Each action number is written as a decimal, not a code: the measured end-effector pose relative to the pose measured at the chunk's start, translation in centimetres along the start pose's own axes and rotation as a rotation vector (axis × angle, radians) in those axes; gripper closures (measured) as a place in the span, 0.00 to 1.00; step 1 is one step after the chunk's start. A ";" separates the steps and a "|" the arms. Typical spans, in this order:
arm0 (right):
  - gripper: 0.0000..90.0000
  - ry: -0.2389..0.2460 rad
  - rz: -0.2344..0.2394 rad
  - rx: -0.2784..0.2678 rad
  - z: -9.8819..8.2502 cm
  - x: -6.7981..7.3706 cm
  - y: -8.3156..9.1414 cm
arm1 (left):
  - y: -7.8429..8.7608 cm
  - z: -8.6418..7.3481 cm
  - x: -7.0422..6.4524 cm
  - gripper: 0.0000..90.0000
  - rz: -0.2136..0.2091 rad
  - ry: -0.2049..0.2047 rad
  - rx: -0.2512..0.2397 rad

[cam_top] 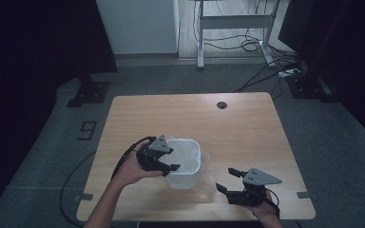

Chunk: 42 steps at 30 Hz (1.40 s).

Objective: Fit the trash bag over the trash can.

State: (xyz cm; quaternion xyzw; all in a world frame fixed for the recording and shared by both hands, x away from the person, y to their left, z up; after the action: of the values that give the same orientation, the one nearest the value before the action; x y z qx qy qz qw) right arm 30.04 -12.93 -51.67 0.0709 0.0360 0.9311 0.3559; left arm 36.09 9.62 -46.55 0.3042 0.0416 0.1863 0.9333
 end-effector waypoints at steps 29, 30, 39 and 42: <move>0.27 0.005 -0.011 0.013 -0.4 -0.2 -0.1 | -0.9 -0.1 -0.1 0.35 -0.016 0.007 0.072; 0.27 0.004 -0.011 0.013 -0.4 -0.3 -0.1 | -0.9 -0.1 -0.2 0.35 -0.017 0.008 0.072; 0.27 0.003 -0.013 0.010 -0.4 -0.3 0.0 | -0.7 0.0 -0.2 0.33 -0.011 0.011 0.014; 0.27 0.003 -0.013 0.009 -0.4 -0.3 0.0 | -0.4 0.2 -0.3 0.32 -0.009 0.021 -0.026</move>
State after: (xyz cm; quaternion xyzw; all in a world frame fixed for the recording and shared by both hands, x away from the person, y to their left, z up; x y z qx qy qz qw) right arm 30.22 -13.11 -52.05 0.0711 0.0411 0.9286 0.3618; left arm 35.96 9.08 -46.63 0.2898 0.0503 0.1857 0.9376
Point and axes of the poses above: each handheld gripper's, and its own axes: y roughly backward along the jaws, z roughly out of its top, x roughly to its left, the point moved 8 cm from there along -y, roughly forward along the jaws, and after that the axes turned 14 degrees about -x, right-handed, at the moved point
